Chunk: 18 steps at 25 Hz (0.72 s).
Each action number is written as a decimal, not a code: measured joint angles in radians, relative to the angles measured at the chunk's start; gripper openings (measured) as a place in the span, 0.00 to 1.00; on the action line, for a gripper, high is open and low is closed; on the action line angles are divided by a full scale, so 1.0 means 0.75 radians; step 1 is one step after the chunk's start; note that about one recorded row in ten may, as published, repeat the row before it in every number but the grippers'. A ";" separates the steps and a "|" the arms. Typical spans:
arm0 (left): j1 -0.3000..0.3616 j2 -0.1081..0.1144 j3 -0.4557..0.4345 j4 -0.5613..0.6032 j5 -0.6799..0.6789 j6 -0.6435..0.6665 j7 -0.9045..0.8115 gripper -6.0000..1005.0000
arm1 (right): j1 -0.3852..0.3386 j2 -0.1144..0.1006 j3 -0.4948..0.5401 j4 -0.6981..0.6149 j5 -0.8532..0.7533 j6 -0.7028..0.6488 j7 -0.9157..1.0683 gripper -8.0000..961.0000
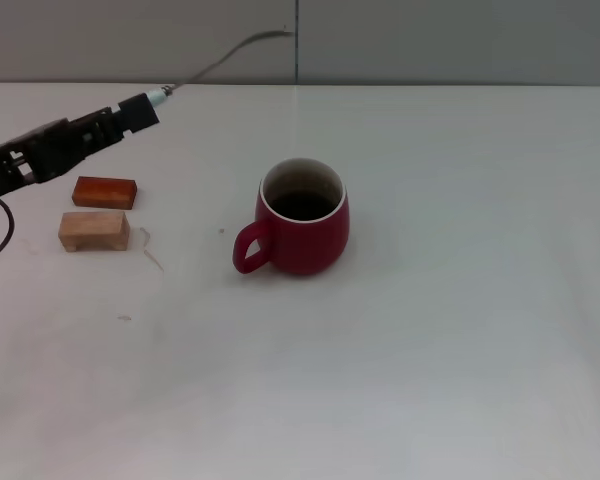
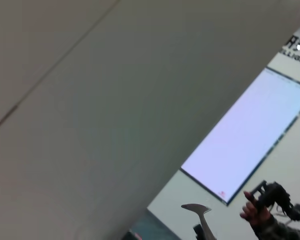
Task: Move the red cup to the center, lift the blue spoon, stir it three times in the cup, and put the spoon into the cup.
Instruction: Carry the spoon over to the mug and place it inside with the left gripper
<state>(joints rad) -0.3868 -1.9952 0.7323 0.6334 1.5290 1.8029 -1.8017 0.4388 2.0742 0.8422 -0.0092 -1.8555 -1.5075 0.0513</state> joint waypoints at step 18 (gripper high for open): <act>-0.153 -0.070 0.008 0.484 0.470 -0.046 -0.281 0.17 | -0.039 0.004 -0.035 0.025 -0.001 -0.017 -0.003 0.60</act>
<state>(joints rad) -0.5019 -2.0480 0.7384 0.9963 1.8812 1.7682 -2.0121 0.4098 2.0770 0.8160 0.0097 -1.8561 -1.5205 0.0490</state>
